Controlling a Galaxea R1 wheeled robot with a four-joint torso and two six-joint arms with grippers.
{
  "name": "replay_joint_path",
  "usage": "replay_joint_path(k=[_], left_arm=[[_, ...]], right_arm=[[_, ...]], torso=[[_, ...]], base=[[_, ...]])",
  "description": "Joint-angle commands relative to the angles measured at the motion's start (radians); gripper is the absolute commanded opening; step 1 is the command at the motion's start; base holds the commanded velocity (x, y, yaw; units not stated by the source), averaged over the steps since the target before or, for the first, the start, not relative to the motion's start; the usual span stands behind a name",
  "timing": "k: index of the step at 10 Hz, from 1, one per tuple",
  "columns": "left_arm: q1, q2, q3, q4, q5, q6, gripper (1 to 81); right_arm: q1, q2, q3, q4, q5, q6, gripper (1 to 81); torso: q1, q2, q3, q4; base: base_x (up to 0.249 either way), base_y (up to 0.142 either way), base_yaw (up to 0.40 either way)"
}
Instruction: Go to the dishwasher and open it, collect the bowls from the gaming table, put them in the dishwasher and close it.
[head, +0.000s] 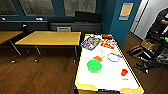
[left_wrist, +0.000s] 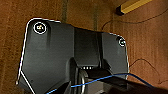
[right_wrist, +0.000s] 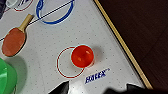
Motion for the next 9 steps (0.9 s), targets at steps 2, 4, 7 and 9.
replay_joint_path(k=[2, 4, 7, 9], left_arm=[[-0.027, -0.012, 0.011, -0.01, 0.054, 0.001, 81.1], [-0.027, -0.012, 0.011, -0.01, 0.054, 0.001, 81.1], [-0.032, -0.01, 0.013, -0.009, 0.055, 0.002, 81.1], [-0.033, -0.008, 0.013, -0.009, 0.055, 0.001, 81.1]], right_arm=[[0.098, 0.069, -0.057, 0.0, -0.026, -0.014, 81.1], [0.097, 0.07, -0.052, 0.001, -0.028, -0.014, 81.1], [0.098, 0.064, -0.06, -0.003, -0.031, -0.016, 81.1], [0.106, 0.064, -0.066, -0.005, -0.031, -0.019, 81.1]], torso=[[0.0, 0.0, 0.0, 0.0], [0.0, 0.0, 0.0, 0.0], [0.0, 0.001, -0.054, 0.0], [0.0, 0.001, -0.097, 0.0]], base=[[0.0, 0.0, 0.0], [0.0, 0.0, 0.0], [0.0, 0.0, 0.0], [0.0, 0.0, 0.0]])
